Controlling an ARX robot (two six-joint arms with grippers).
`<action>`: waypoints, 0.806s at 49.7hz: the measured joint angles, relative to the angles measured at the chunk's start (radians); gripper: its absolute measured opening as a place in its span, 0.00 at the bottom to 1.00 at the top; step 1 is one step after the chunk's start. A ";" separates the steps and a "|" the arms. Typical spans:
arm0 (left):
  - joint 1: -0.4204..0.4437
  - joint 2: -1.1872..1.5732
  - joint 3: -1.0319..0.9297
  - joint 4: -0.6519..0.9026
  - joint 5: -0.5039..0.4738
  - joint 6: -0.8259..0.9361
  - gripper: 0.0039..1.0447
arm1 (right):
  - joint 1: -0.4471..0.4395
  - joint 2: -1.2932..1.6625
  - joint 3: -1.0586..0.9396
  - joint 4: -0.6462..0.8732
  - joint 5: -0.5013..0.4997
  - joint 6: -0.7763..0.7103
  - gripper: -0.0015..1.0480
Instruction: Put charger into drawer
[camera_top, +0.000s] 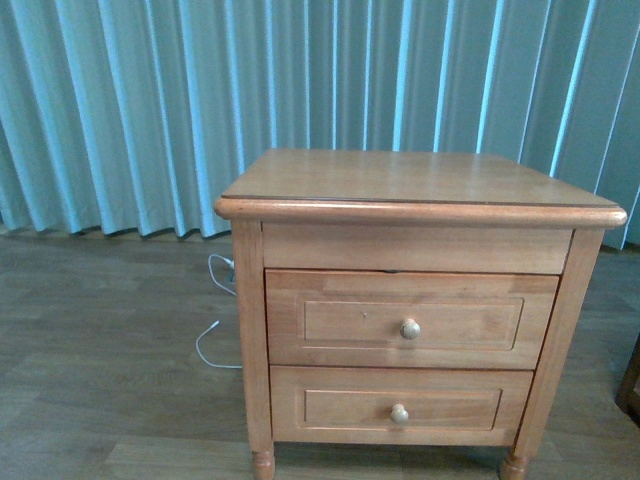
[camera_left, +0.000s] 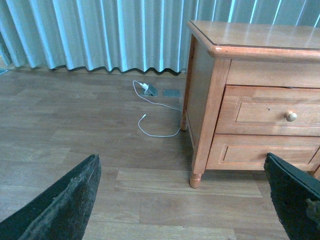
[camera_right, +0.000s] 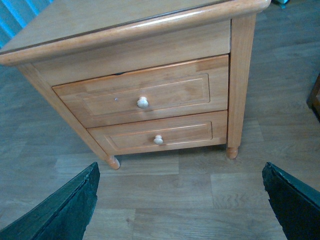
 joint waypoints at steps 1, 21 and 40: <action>0.000 0.000 0.000 0.000 0.000 0.000 0.95 | -0.008 -0.032 -0.008 -0.019 -0.005 -0.005 0.92; 0.000 0.000 0.000 0.000 0.000 0.000 0.95 | -0.200 -0.381 -0.069 -0.203 -0.101 -0.018 0.92; 0.000 0.000 0.000 0.000 0.000 0.000 0.95 | -0.121 -0.461 -0.206 0.023 -0.002 -0.185 0.59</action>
